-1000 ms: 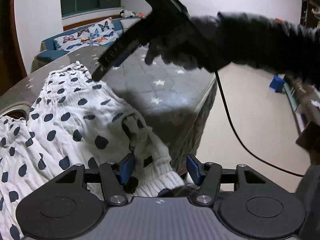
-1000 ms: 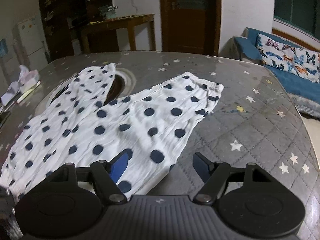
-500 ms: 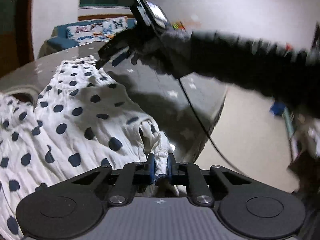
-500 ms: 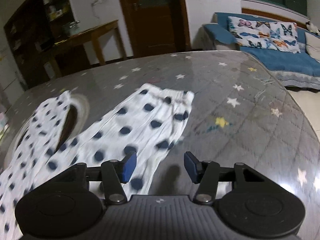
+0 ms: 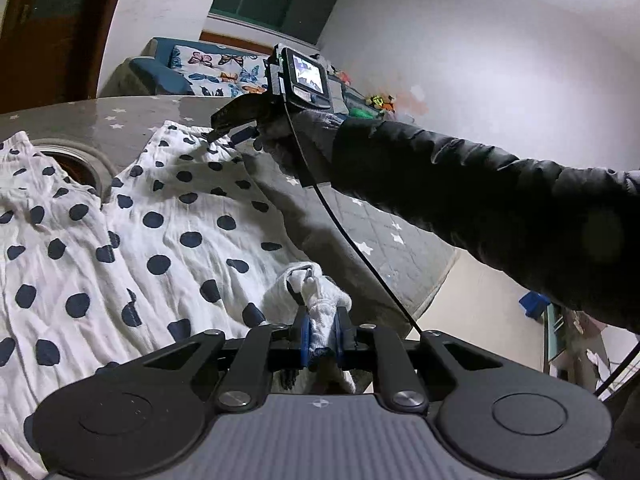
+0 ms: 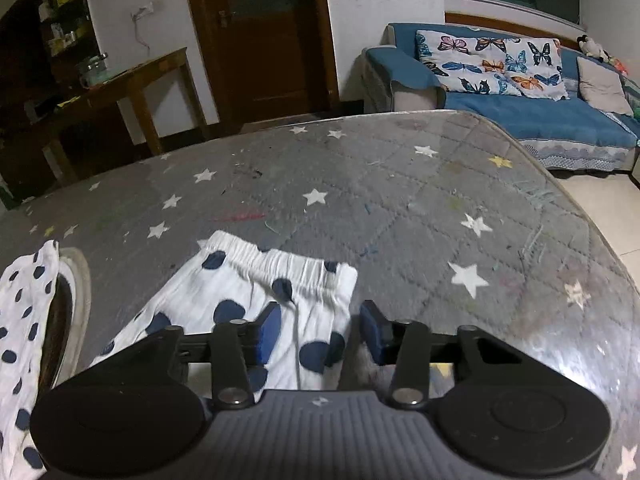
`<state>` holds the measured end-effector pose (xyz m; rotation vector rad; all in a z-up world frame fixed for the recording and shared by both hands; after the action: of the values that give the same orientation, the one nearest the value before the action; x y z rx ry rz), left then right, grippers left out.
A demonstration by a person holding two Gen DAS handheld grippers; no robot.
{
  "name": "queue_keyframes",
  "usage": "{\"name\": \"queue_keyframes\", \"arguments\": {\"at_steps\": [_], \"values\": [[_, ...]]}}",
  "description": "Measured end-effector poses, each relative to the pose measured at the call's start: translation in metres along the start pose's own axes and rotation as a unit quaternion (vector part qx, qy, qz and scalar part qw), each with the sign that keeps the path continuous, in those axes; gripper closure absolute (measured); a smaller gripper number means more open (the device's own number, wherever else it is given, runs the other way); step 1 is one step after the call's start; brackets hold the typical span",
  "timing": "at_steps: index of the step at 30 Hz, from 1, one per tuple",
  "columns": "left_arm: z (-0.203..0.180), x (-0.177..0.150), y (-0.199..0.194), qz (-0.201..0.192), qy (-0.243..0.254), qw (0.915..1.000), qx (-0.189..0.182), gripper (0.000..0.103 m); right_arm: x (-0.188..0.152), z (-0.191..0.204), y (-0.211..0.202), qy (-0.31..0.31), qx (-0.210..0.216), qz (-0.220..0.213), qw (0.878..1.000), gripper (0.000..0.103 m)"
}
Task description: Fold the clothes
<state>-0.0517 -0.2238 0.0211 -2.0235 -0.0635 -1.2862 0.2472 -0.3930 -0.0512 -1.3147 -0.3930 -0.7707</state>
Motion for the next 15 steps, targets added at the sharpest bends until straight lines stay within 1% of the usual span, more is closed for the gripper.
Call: {"name": "queue_keyframes", "arguments": {"at_steps": [1, 2, 3, 5, 11, 15], "values": [[0.001, 0.0, -0.002, -0.002, -0.002, 1.0, 0.001, 0.09, 0.001, 0.001, 0.002, -0.002, -0.005, 0.0, 1.0, 0.082], [0.002, 0.001, -0.004, -0.005, -0.003, 1.0, 0.003, 0.09, 0.003, 0.002, 0.003, -0.002, -0.009, 0.0, 1.0, 0.09], [0.003, 0.001, -0.007, -0.009, -0.005, 0.9999, 0.004, 0.09, 0.005, 0.002, 0.002, 0.001, -0.01, 0.0, 1.0, 0.091], [0.006, 0.001, -0.015, -0.017, -0.011, 0.9998, 0.007, 0.09, 0.011, 0.004, -0.001, 0.004, -0.012, -0.004, 1.0, 0.099], [0.014, -0.003, -0.045, -0.046, -0.035, 0.9981, 0.022, 0.091, 0.038, 0.035, -0.03, -0.007, 0.002, -0.036, 0.999, 0.101], [0.021, -0.011, -0.074, -0.068, -0.057, 0.9952, 0.042, 0.091, 0.058, 0.075, -0.049, -0.015, 0.026, -0.055, 0.998, 0.101]]}}
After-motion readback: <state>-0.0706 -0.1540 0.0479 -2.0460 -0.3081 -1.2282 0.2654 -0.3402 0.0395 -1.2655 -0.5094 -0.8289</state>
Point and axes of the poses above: each gripper's, at about its wrist camera, not at the fingertips, and y roughly the way its jaws point, z to its left, x to its top, the point moved 8 cm from there along y, roughly the way its jaws point, and after that the axes turned 10 degrees about y, right-handed, at the moved point
